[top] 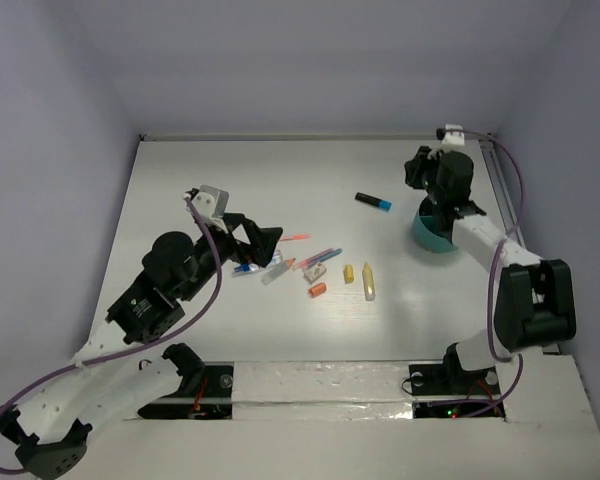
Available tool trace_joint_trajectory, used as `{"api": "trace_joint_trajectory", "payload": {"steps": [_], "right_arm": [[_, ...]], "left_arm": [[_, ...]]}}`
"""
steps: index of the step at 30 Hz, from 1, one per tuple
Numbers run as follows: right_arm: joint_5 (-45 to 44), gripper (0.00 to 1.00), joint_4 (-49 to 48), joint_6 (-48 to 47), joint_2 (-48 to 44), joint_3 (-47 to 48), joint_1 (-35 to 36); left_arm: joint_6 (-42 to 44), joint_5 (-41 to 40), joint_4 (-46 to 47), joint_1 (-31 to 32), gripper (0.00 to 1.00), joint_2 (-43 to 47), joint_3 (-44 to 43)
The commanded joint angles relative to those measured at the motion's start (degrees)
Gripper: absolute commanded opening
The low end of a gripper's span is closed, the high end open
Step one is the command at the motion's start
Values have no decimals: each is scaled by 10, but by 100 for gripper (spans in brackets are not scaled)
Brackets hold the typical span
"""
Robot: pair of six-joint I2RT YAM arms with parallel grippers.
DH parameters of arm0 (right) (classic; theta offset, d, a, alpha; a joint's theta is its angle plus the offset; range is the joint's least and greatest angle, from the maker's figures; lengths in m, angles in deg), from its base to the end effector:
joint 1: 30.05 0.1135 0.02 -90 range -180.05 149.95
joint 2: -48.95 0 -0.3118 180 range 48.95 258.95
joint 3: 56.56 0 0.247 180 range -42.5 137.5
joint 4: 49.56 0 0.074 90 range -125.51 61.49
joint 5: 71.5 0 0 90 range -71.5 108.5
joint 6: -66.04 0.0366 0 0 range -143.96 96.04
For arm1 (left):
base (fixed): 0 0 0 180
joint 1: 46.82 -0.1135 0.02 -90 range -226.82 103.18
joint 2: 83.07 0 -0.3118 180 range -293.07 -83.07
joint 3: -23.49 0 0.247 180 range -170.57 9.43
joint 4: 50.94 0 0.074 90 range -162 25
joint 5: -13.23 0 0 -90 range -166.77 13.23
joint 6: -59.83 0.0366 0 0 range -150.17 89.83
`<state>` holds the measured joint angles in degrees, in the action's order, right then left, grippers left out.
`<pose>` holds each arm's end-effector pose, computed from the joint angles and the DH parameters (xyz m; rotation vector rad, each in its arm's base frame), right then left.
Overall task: Sort the stationery into containers
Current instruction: Pick up the pen from the center of the board.
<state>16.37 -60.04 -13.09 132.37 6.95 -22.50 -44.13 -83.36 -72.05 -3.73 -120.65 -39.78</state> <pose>0.3229 0.0414 0.3210 0.0778 1.7379 0.2041 0.0799 -0.0690 0.4195 0.2925 1.5052 -0.7143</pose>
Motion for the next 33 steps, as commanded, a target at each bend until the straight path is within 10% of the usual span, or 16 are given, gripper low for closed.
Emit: {"api": "trace_joint_trajectory", "payload": {"steps": [1,16,33], "right_arm": [[99,33,203,-1,82,151,16],[169,78,587,-189,397,552,69],[47,71,695,-285,560,730,106]], "left_arm": [[-9,20,12,3,97,-22,-29],[9,-17,5,3,97,-17,-25],[27,-23,8,-2,97,1,-4]]}}
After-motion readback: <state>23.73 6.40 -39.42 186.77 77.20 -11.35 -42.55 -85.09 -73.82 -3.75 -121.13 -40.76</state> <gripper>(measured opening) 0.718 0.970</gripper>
